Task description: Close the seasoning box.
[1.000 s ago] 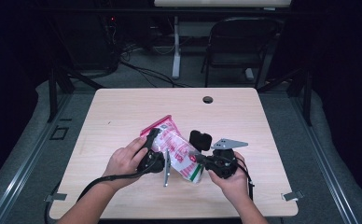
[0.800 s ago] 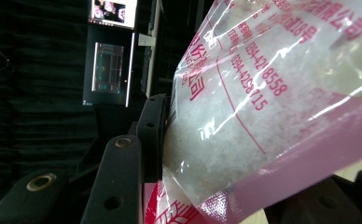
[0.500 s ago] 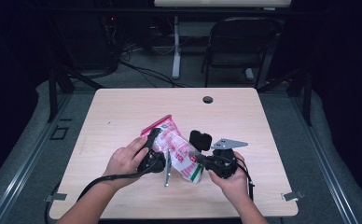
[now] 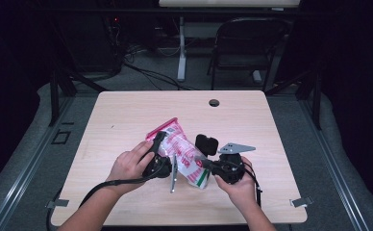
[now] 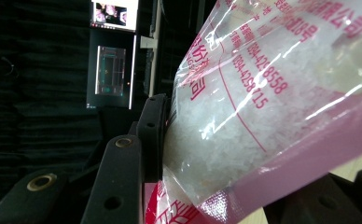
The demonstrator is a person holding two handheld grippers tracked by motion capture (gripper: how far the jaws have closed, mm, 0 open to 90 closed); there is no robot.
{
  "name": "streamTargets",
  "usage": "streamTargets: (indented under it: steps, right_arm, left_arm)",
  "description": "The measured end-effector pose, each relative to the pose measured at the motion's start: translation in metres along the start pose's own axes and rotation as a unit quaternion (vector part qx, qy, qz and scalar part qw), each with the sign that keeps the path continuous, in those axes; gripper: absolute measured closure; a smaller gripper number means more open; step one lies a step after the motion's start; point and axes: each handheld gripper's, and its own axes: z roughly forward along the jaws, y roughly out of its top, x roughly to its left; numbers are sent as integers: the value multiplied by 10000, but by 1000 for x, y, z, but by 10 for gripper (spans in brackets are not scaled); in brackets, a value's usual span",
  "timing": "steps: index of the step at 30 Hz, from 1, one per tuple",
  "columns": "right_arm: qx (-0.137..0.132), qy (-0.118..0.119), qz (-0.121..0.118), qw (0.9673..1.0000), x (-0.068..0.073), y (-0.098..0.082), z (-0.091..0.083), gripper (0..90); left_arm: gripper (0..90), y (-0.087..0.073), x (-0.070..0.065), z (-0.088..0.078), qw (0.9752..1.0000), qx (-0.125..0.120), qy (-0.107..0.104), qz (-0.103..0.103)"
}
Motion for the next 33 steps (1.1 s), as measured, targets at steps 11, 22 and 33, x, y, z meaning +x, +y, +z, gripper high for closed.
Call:
streamTargets:
  steps: [11, 22, 33]
  right_arm:
    - [-12, -17, -4, 10000, -1, 0, 0, 900]
    - [-35, -6, 6, 10000, -1, 0, 1, 900]
    - [-2, -10, 13, 10000, -1, 0, 1, 900]
  left_arm:
    - [630, 1, 1, 0, 10000, -4, 28, 39]
    - [630, 2, 2, 0, 10000, -22, 56, 54]
    - [630, 3, 3, 0, 9999, -25, 68, 90]
